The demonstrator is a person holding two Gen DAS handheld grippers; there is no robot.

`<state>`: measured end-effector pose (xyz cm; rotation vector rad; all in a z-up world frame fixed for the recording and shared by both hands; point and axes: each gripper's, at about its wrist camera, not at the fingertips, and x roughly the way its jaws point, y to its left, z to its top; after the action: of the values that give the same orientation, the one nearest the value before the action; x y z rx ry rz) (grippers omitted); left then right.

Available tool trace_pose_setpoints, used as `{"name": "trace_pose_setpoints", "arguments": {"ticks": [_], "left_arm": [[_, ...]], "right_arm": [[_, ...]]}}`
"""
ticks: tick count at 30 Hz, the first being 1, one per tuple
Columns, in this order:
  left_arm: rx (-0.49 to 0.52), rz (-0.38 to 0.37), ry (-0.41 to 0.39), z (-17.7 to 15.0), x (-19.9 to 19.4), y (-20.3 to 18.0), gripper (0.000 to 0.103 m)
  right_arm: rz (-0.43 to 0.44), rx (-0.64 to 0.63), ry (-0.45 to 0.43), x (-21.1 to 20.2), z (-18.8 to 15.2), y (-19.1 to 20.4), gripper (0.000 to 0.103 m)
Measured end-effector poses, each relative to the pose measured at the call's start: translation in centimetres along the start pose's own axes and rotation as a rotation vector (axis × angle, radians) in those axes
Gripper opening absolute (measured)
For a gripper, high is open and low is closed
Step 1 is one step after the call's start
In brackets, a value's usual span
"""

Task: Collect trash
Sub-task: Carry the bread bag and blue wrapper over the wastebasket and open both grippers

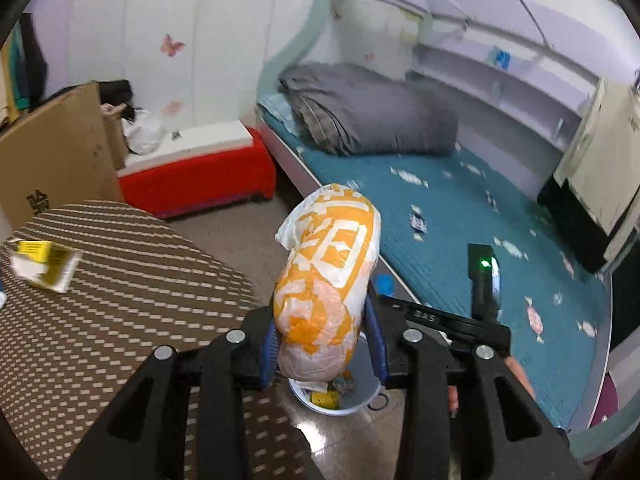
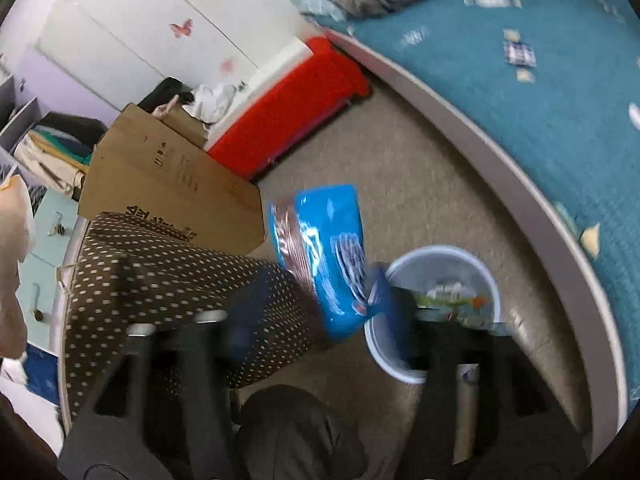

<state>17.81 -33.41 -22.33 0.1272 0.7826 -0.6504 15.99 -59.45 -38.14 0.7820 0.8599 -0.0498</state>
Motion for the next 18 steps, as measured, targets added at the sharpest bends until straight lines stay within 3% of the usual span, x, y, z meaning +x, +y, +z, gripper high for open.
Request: {"name": "trace_pose_setpoints", "arguments": {"ticks": [4,12,18], "left_arm": [[0.037,-0.014,0.080,0.0,3.9,-2.0,0.036],[0.087,-0.035,0.251,-0.6,10.8,-4.8,0.036],[0.100,-0.051,0.325,-0.6,14.1,-5.7,0.039]], "right_arm": [[-0.005,0.084,0.010,0.1,0.2,-2.8,0.088],[0.019,0.093,-0.095,-4.6,1.4,-4.2,0.089],[0.041,0.098,-0.160,-7.3,2.0,-4.2,0.091]]}}
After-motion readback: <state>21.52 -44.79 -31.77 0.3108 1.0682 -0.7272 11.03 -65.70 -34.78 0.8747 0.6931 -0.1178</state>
